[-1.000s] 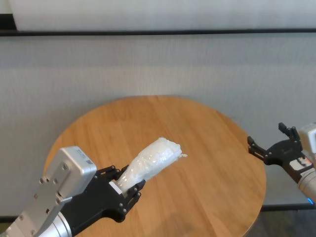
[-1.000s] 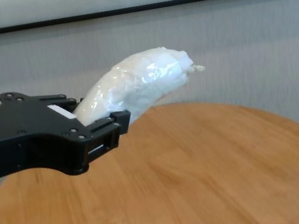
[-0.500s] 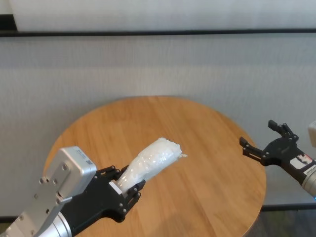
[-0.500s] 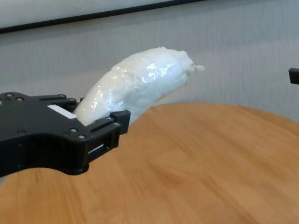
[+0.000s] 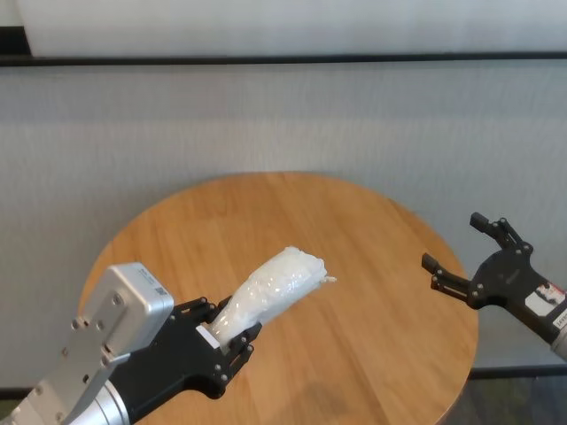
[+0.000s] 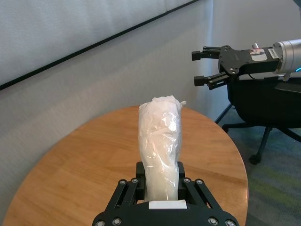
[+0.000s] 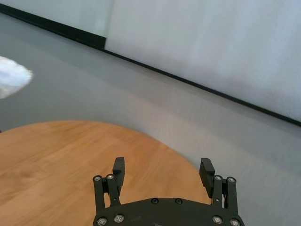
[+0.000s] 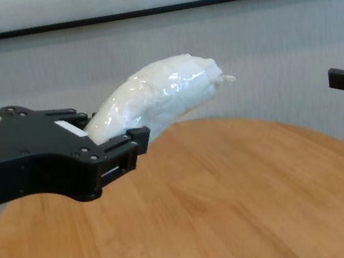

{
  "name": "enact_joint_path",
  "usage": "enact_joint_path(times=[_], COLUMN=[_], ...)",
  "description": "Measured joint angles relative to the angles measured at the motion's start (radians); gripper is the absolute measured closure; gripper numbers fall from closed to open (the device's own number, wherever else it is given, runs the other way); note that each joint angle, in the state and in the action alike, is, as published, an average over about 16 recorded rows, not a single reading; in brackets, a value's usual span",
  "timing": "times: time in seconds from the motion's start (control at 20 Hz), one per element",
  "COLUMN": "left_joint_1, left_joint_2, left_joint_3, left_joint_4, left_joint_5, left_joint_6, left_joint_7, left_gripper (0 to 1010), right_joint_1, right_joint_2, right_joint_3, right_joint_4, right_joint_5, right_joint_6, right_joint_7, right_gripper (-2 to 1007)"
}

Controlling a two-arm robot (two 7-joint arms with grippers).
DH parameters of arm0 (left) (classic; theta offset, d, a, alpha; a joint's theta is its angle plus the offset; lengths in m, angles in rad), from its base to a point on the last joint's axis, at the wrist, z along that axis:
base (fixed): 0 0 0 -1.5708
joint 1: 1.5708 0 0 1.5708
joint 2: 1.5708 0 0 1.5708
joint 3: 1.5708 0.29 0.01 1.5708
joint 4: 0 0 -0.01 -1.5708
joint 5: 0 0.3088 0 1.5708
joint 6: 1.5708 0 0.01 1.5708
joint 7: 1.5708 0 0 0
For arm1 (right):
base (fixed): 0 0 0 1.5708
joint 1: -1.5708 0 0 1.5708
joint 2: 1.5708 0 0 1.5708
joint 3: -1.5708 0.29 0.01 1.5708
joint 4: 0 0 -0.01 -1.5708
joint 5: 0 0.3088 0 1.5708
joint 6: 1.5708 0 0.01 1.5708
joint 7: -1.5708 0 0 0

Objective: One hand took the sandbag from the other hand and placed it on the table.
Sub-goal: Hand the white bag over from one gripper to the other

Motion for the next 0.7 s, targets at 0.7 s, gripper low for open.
enact_joint_path(times=[0.7], left_joint_1=[0.0], left_joint_2=[0.0], left_joint_3=[0.0], left_joint_4=[0.0], left_joint_5=[0.0], left_joint_6=[0.0], left_joint_7=[0.0], left_gripper=[627], right_joint_1=[-0.018], right_joint_2=[-0.006], right_joint_3=[-0.001], right_joint_4=[0.044], right_joint_5=[-0.131], right_joint_6=[-0.305], right_joint_7=[0.095], right_gripper=[5])
